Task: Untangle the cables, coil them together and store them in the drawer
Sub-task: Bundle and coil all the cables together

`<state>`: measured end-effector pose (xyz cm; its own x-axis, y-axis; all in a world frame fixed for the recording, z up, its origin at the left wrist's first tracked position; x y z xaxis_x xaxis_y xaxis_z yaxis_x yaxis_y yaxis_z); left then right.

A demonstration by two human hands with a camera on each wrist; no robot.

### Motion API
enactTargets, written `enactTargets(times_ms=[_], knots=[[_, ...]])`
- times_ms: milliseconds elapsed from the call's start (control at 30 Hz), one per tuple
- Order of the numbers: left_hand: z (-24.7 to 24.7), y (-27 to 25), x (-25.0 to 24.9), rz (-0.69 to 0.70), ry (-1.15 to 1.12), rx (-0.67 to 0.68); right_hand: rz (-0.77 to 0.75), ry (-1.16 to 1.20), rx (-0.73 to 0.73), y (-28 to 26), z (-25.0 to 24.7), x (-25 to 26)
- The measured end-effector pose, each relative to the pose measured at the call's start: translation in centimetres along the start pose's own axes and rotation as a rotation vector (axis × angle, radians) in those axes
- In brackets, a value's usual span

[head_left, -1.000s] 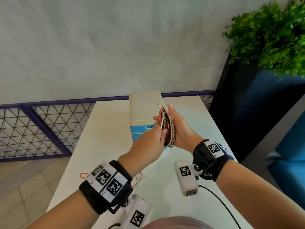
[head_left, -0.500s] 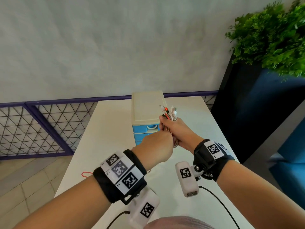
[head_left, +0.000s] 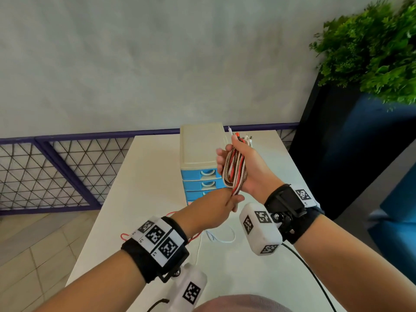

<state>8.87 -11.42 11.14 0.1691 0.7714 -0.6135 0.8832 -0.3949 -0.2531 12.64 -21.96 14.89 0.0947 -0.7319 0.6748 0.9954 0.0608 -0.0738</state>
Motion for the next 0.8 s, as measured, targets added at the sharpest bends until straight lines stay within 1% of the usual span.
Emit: enactTargets(times_ms=[67,133,167,300,367,500,567,633,733,800], knots=[[0.0,0.0,-0.2,0.040,-0.015,-0.020,0.006,0.032,-0.053,0.1,0.3,-0.1],[0.0,0.0,-0.1,0.085,-0.089,0.010,-0.008,0.013,-0.078,0.3,0.3,-0.1],[0.1,0.0,0.3,0.086,-0.157,0.053,-0.019,-0.004,-0.077,0.4,0.2,0.0],[0.4,-0.2,3.2,-0.024,-0.542,0.342,-0.089,-0.040,-0.096,1.0,-0.1,1.4],[0.1,-0.1,4.6,-0.026,-0.626,0.421,-0.117,-0.032,-0.138,1.2,-0.6,2.0],[-1.1,0.1,5.3,-0.019,-0.652,0.536,-0.168,-0.076,-0.206,1.3,-1.8,2.1],[-1.4,0.0,5.4,-0.042,-0.628,0.549,-0.188,-0.116,-0.225,1.5,-2.4,2.1],[-1.6,0.2,5.8,-0.065,-0.592,0.533,-0.197,-0.147,-0.257,1.5,-3.0,2.0],[-1.8,0.4,6.1,-0.042,-0.450,0.434,-0.197,-0.224,-0.298,1.6,-3.7,2.0],[-1.9,0.7,6.2,-0.081,-0.370,0.345,-0.194,-0.350,-0.279,1.5,-3.8,2.3]])
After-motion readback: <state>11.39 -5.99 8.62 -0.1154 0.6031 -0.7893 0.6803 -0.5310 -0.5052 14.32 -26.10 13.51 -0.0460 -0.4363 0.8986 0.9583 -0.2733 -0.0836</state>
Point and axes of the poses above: each hand's wrist, its own y-axis towards the middle knuckle, its own z-axis out of the palm, x = y × z, the point moved 2 cm from there along y, towards the middle knuckle, and after that the axes turned 13 degrees about -z, right-handed, at the moved point
